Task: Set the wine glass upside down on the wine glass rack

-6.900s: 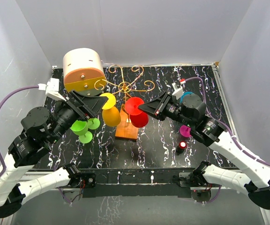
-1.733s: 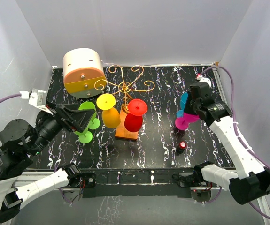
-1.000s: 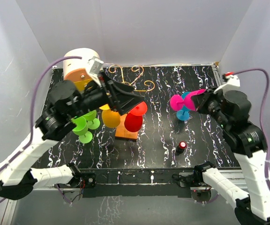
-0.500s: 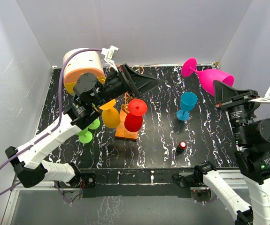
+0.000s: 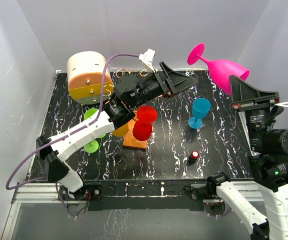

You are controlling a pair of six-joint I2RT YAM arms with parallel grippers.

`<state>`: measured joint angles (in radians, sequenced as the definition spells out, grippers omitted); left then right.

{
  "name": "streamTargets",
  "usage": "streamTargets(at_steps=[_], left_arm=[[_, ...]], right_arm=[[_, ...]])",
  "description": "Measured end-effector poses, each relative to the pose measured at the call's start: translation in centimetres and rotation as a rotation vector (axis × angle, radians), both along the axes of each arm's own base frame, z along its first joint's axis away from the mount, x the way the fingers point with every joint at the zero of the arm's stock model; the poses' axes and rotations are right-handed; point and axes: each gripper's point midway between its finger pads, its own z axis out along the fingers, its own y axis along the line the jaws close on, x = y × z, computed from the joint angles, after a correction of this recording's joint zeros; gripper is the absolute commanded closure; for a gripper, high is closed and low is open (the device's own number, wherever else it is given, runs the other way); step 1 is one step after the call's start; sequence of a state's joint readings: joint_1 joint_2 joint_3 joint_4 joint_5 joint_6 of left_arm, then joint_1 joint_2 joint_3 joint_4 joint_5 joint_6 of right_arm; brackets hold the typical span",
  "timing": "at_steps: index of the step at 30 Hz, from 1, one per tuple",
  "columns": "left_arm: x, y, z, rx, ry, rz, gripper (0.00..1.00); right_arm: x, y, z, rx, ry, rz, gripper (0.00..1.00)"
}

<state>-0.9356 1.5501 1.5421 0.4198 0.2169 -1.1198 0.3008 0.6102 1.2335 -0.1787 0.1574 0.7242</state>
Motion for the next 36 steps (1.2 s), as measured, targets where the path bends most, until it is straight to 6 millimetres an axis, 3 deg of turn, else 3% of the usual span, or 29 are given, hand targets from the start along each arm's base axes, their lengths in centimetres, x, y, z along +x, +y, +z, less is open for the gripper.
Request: streamTargets(at_steps=[10, 23, 28, 36], left_arm=[[0.4, -0.5, 2.0, -0.094, 0.016, 0.019, 0.05], [1.6, -0.5, 4.8, -0.221, 0.013, 0.054, 0.30], [2.4, -1.4, 4.6, -0.223, 0.013, 0.062, 0.38], [2.5, -1.1, 5.7, -0.237, -0.020, 0.081, 0.43]], right_arm=[[0.7, 1.2, -0.9, 0.015, 0.000, 0.062, 1.00], [0.5, 2.5, -1.2, 0.045, -0.011, 0.145, 1.00], [0.4, 2.6, -1.2, 0.063, -0.010, 0.158, 1.00], [-0.3, 3.2, -0.8, 0.070, -0.029, 0.206, 1.00]])
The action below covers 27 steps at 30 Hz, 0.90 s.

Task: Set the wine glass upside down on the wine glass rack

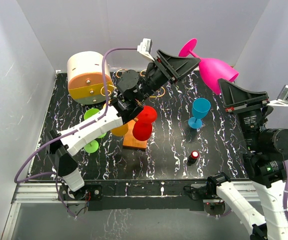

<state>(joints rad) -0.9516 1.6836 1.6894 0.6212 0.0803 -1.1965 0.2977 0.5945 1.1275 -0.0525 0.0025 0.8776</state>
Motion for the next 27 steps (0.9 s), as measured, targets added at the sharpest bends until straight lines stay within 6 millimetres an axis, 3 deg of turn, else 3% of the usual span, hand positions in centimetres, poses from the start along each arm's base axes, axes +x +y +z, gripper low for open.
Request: streamTargets(at_steps=[6, 19, 27], left_arm=[[0.1, 0.2, 1.3, -0.023, -0.023, 0.016, 0.48], [0.9, -0.4, 0.5, -0.006, -0.017, 0.034, 0.49], [1.2, -0.6, 0.1, 0.005, -0.016, 0.046, 0.67]], right_arm=[[-0.5, 0.6, -0.3, -0.004, -0.011, 0.043, 1.00], [-0.9, 1.3, -0.9, -0.020, -0.011, 0.080, 1.00], [-1.3, 1.6, -1.0, -0.030, -0.014, 0.101, 1.00]])
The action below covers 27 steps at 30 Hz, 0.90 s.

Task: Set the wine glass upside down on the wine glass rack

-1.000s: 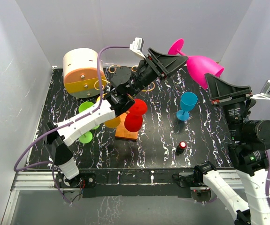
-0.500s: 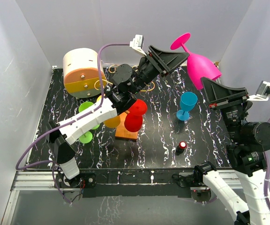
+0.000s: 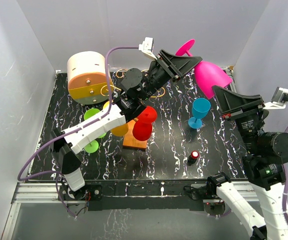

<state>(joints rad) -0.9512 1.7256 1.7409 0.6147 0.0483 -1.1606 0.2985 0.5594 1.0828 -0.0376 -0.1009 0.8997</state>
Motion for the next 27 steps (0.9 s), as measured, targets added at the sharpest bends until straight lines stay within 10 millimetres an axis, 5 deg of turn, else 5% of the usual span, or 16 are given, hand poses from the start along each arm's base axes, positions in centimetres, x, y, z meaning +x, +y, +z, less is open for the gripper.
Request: streamTargets(at_steps=[12, 17, 21, 27], left_arm=[[0.3, 0.1, 0.1, 0.008, -0.015, 0.026, 0.76], [0.2, 0.3, 0.8, -0.003, -0.029, 0.030, 0.98], [0.1, 0.5, 1.1, -0.017, -0.031, 0.028, 1.00], [0.1, 0.5, 1.1, -0.014, -0.039, 0.032, 1.00]], right_arm=[[-0.5, -0.1, -0.2, -0.003, 0.002, 0.000, 1.00], [-0.5, 0.0, -0.4, -0.007, 0.001, 0.006, 1.00], [-0.5, 0.1, -0.5, -0.011, 0.002, 0.012, 1.00], [-0.5, 0.3, -0.9, -0.016, 0.019, 0.026, 0.55]])
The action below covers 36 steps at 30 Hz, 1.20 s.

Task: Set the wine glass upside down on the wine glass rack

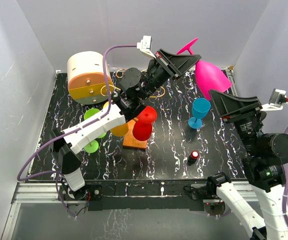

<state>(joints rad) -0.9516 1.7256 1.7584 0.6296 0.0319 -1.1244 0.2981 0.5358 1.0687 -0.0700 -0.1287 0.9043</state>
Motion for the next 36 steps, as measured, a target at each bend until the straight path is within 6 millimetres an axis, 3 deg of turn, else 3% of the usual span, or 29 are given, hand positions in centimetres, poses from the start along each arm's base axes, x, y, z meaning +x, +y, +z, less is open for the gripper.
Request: streamTargets(at_steps=[3, 6, 9, 13, 16, 20, 22, 27, 31, 36], left_arm=[[0.1, -0.1, -0.2, 0.010, -0.009, 0.008, 1.00], [0.2, -0.1, -0.5, 0.024, -0.022, 0.019, 1.00], [0.1, 0.0, -0.9, 0.048, -0.037, 0.033, 1.00], [-0.2, 0.8, -1.2, 0.100, -0.089, 0.072, 1.00], [-1.0, 2.0, -0.3, 0.151, -0.167, 0.113, 1.00], [-2.6, 4.2, 1.4, 0.212, -0.297, 0.166, 1.00], [-3.7, 5.3, 2.2, 0.239, -0.373, 0.181, 1.00], [-6.0, 5.5, 2.3, 0.303, -0.576, 0.154, 1.00], [-7.1, 4.1, -0.5, 0.383, -0.718, 0.084, 1.00], [-7.2, 2.8, -3.6, 0.481, -0.843, 0.049, 1.00]], right_arm=[[0.3, 0.1, -0.8, -0.015, 0.033, 0.000, 0.33], [0.5, 0.0, -1.6, -0.041, 0.065, -0.017, 0.21], [0.1, -0.8, -1.4, -0.096, 0.080, -0.071, 0.19], [-1.6, -2.2, 0.7, -0.146, 0.043, -0.133, 0.19], [-2.3, -3.1, 1.0, -0.182, 0.050, -0.184, 0.19], [-1.9, -4.3, -0.4, -0.220, 0.138, -0.246, 0.20], [-1.9, -4.4, 0.1, -0.233, 0.160, -0.250, 0.20], [-2.0, -2.7, 2.7, -0.252, 0.136, -0.160, 0.21], [-2.3, 0.0, 3.6, -0.264, 0.121, -0.006, 0.24], [-2.0, 3.0, 3.1, -0.263, 0.158, 0.170, 0.27]])
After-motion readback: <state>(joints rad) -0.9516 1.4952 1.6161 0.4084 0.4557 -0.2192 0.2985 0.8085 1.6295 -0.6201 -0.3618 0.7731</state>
